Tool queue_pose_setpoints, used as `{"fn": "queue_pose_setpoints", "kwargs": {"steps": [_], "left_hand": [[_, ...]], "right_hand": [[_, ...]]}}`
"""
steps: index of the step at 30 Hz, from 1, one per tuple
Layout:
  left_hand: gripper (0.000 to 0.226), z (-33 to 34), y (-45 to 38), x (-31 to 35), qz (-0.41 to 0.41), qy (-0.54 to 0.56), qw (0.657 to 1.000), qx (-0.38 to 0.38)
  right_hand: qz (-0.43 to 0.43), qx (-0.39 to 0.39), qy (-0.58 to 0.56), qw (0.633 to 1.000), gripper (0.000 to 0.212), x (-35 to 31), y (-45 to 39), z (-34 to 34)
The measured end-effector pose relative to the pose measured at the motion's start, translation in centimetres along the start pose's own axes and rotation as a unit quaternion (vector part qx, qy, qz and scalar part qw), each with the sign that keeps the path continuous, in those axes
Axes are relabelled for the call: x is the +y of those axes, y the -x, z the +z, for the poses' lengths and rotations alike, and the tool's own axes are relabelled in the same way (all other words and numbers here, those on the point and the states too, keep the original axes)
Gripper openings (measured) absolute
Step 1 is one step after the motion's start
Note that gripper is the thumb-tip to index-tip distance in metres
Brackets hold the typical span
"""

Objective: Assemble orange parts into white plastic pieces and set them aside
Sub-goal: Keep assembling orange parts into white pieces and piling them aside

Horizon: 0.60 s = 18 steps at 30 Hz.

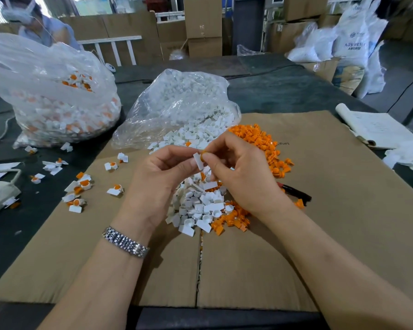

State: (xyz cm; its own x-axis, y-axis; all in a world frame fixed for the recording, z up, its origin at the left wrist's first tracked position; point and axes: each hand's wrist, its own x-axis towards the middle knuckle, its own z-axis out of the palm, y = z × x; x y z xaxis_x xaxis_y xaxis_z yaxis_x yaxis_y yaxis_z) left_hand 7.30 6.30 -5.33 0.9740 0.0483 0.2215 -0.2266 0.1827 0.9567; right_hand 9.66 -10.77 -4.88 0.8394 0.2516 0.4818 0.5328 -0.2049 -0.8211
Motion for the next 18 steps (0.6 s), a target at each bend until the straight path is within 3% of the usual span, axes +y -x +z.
{"fn": "queue_pose_setpoints", "kwargs": {"steps": [5, 9, 12, 16, 18], "left_hand": [[0.014, 0.3, -0.4, -0.3, -0.024, 0.13, 0.991, 0.015], [0.013, 0.3, -0.2, -0.4, -0.011, 0.088, 0.996, 0.02], [0.012, 0.1, -0.1, -0.2, 0.002, 0.031, 0.999, 0.011], [0.017, -0.4, -0.3, 0.1, -0.065, 0.124, 0.99, -0.003], [0.019, -0.5, -0.4, 0.2, -0.096, 0.149, 0.984, -0.013]], "right_hand": [[-0.035, 0.047, 0.003, 0.998, 0.007, -0.2, 0.1, 1.2], [-0.019, 0.049, 0.006, 0.999, 0.006, 0.0, 0.1, 1.2], [0.014, 0.017, -0.037, 0.999, 0.007, -0.1, 0.1, 0.8], [0.02, -0.064, -0.091, 0.994, 0.031, -0.4, -0.1, -0.5], [0.005, -0.076, -0.062, 0.995, 0.031, -0.3, -0.2, -1.1]]}}
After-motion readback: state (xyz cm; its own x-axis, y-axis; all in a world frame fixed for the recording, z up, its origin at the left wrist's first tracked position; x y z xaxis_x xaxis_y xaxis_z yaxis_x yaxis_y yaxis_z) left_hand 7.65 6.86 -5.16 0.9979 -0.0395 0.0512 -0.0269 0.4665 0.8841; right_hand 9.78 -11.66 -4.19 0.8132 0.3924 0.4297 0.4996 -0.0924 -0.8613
